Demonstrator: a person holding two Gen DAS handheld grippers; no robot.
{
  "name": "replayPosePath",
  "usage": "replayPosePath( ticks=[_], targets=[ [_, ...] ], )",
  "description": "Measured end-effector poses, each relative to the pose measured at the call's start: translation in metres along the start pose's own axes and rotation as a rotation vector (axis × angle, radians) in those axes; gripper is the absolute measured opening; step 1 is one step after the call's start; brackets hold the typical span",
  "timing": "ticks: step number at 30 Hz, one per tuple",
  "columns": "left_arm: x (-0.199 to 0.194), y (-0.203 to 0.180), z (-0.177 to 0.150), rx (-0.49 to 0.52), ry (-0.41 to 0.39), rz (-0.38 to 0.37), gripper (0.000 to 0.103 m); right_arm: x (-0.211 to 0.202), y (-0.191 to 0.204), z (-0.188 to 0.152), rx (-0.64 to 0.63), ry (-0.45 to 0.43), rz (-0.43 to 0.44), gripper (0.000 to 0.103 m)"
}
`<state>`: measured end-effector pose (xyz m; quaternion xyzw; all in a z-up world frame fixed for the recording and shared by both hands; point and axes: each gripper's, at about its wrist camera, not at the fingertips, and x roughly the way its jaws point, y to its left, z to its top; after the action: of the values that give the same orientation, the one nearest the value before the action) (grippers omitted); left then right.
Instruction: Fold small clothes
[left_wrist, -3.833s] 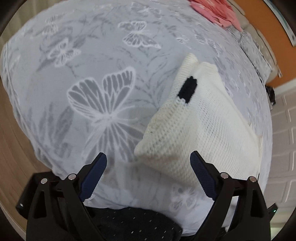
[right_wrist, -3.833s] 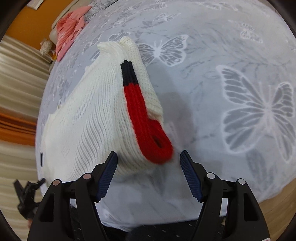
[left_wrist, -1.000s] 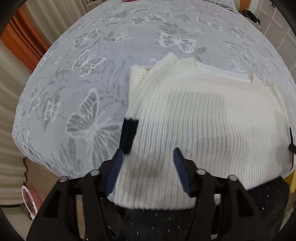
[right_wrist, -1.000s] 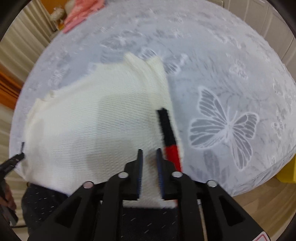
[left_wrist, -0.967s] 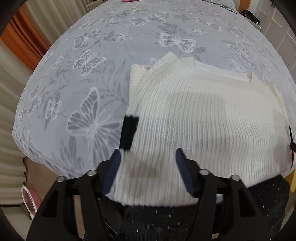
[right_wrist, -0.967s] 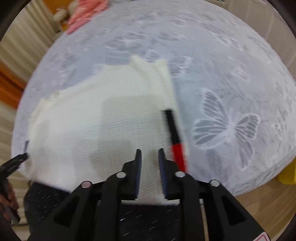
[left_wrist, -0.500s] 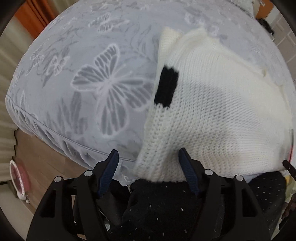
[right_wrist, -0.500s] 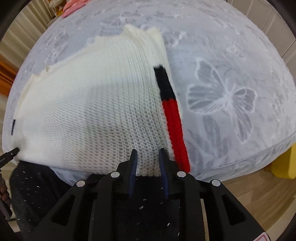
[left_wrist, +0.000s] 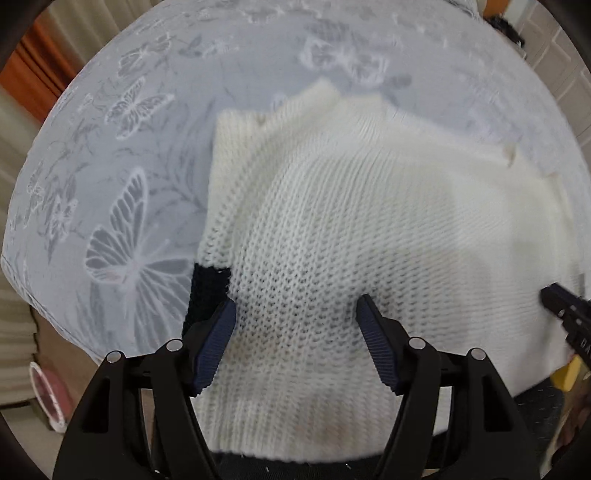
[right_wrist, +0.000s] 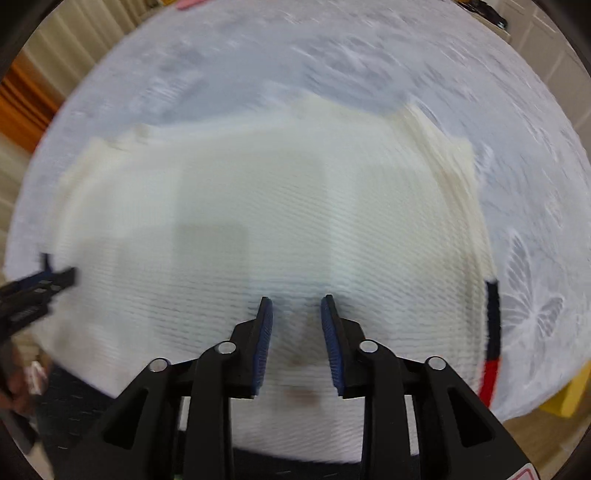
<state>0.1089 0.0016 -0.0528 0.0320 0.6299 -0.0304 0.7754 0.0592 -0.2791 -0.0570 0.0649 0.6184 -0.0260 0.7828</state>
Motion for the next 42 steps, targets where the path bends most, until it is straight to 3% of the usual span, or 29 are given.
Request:
replayPosePath(
  ticks=[2,5,6,8,9,12,16,17,18,19,21,24,27,30,33,37,40,41,42],
  targets=[
    [0.0,0.0,-0.004,0.027,-0.024,0.002,0.07,-0.003,-0.025,-0.009,0.049,-0.026,0.04,0.025],
    [0.0,0.005,-0.007,0.038,-0.032,-0.02,0.071,-0.007,-0.058,-0.017,0.13,-0.028,0.068,0.015],
    [0.0,0.005,-0.009,0.037,-0.033,-0.027,0.071,-0.009,-0.065,-0.018,0.168,-0.016,0.083,0.006],
    [-0.009,0.007,-0.01,0.029,-0.041,-0.039,0.069,-0.019,-0.073,-0.012,0.218,-0.01,0.097,0.004],
    [-0.015,0.006,-0.008,0.024,-0.054,-0.045,0.069,-0.029,-0.074,-0.005,0.22,-0.041,0.093,0.01],
    [-0.033,0.006,0.008,0.003,-0.111,-0.064,0.073,-0.047,-0.076,0.014,0.202,-0.116,-0.017,0.06],
    [-0.018,0.011,0.042,-0.036,-0.09,-0.034,0.076,-0.032,-0.095,0.051,0.222,-0.108,-0.036,0.062],
    [-0.011,0.011,0.046,-0.041,-0.068,-0.017,0.076,-0.025,-0.097,0.056,0.222,-0.092,-0.031,0.061],
    [-0.003,0.011,0.049,-0.044,-0.045,-0.001,0.075,-0.016,-0.098,0.058,0.213,-0.067,-0.026,0.045],
    [0.005,0.012,0.05,-0.044,-0.024,0.013,0.075,-0.004,-0.101,0.06,0.185,-0.023,-0.034,0.007],
    [0.016,0.016,0.05,-0.058,0.004,0.018,0.077,0.006,-0.109,0.057,0.179,0.002,-0.066,0.009],
    [0.012,0.026,0.045,-0.115,0.002,-0.013,0.075,0.002,-0.123,0.055,0.307,-0.008,-0.014,0.012],
    [-0.008,0.041,0.036,-0.173,-0.042,-0.049,0.076,-0.027,-0.096,0.05,0.227,-0.085,-0.042,0.021],
    [-0.025,0.068,0.018,-0.263,-0.081,-0.104,0.085,-0.049,-0.046,0.034,0.092,-0.126,0.006,0.021],
    [-0.021,0.1,-0.004,-0.413,-0.073,-0.191,0.086,-0.047,0.011,0.021,-0.04,-0.103,0.068,0.021],
    [0.012,0.12,-0.021,-0.57,0.024,-0.302,0.086,-0.032,0.067,0.023,-0.162,-0.064,0.089,0.02],
    [0.021,0.118,-0.029,-0.592,0.018,-0.329,0.085,-0.011,0.086,0.032,-0.205,-0.002,0.046,0.02],
    [0.02,0.114,-0.028,-0.568,0.011,-0.324,0.075,0.002,0.09,0.034,-0.215,0.043,0.027,0.02],
    [0.019,0.11,-0.027,-0.546,0.009,-0.339,0.056,0.009,0.091,0.03,-0.222,0.071,0.015,0.02]
  ],
)
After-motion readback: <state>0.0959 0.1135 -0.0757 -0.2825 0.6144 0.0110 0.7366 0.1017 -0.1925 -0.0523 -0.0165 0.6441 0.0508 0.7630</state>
